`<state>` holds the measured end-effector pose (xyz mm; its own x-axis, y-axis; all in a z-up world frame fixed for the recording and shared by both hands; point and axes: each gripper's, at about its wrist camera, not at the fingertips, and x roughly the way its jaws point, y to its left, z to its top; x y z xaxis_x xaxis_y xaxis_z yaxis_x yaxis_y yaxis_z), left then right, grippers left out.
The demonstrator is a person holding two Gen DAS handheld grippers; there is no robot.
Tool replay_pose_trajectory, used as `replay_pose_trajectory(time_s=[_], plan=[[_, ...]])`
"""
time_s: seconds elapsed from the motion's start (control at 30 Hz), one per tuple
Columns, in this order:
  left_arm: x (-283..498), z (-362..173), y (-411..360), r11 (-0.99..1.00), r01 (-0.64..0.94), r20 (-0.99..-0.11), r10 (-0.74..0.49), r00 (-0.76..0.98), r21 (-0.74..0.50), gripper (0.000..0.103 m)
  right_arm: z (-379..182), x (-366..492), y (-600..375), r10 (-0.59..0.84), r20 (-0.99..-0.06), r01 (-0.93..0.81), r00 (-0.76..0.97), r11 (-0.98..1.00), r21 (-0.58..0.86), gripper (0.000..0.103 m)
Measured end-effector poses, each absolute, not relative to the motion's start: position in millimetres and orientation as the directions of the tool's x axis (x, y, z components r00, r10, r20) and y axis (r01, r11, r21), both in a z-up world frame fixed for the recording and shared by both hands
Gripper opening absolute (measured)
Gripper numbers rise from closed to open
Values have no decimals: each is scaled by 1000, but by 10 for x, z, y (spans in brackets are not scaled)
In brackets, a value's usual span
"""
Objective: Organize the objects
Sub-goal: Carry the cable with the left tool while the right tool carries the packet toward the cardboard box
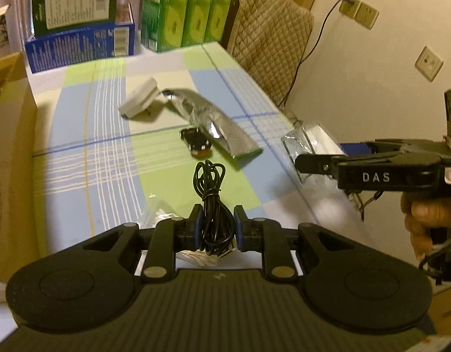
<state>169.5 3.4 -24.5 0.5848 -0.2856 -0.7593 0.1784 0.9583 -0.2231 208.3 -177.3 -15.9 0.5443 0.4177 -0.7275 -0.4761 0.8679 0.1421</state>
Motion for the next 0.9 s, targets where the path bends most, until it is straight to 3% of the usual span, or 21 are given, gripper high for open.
replay_pose_trajectory(time_s=[0.37,0.9], plan=[[1214,220,200,964,143,-702,-261,662,-224,18,370,1491,-1587,450,-680,-492,579,858,149,64],[676,524,526,971,83,-653,-213,727,-224,18,586,1046,-1219,501,-663,-559,556,816,148,64]])
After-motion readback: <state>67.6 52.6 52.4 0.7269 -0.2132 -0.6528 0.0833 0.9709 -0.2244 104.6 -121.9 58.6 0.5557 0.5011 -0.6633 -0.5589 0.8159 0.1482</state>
